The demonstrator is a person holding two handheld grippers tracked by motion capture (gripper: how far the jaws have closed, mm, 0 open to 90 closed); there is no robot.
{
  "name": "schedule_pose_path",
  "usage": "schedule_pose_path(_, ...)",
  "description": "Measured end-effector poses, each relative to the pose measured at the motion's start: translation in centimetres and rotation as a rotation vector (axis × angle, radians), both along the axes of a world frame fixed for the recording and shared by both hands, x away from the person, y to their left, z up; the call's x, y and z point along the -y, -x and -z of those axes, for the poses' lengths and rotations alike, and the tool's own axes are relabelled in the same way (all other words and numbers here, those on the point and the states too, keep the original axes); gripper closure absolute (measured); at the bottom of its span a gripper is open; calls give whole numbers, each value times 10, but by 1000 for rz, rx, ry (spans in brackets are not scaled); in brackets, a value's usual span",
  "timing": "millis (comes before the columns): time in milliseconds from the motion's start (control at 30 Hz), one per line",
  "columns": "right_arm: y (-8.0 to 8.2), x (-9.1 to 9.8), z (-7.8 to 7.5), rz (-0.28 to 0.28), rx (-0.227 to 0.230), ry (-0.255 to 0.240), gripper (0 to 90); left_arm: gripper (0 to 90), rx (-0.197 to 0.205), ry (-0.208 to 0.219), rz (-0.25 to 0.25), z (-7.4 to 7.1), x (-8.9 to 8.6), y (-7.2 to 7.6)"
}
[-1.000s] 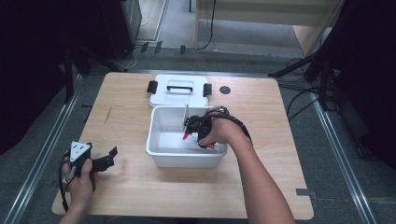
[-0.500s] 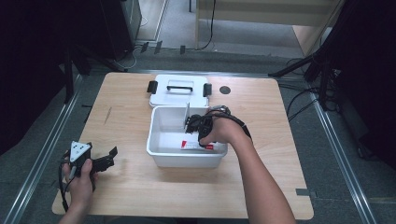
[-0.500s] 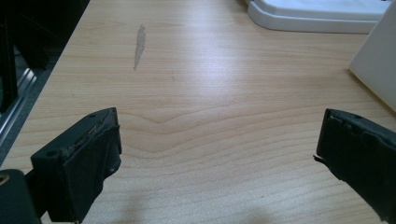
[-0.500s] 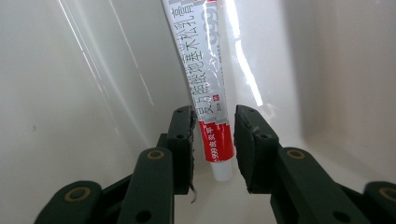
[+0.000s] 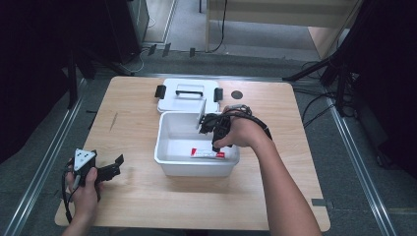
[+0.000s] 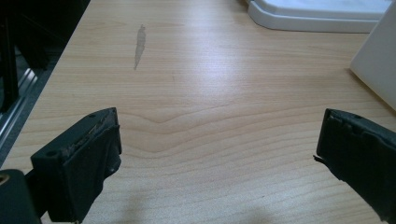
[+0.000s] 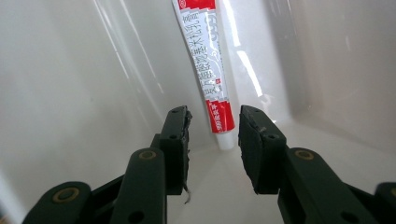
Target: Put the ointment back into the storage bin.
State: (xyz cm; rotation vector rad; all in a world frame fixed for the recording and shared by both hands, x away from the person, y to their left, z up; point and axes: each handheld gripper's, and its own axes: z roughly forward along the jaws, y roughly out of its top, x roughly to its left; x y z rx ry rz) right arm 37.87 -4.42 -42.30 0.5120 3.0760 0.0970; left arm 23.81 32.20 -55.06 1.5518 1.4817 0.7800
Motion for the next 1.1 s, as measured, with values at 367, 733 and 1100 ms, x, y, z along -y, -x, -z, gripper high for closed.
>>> schedule_pose_path(367,8,15,-43,29,31,-47,562,6,-1,-1,1,0,0,0)
schedule_pose_path(733,18,49,-71,123,33,-62,410,6,-3,-1,0,0,0,0)
schedule_pose_path(1100,21,89,-74,281,30,-47,325,6,-3,-1,-1,0,0,0)
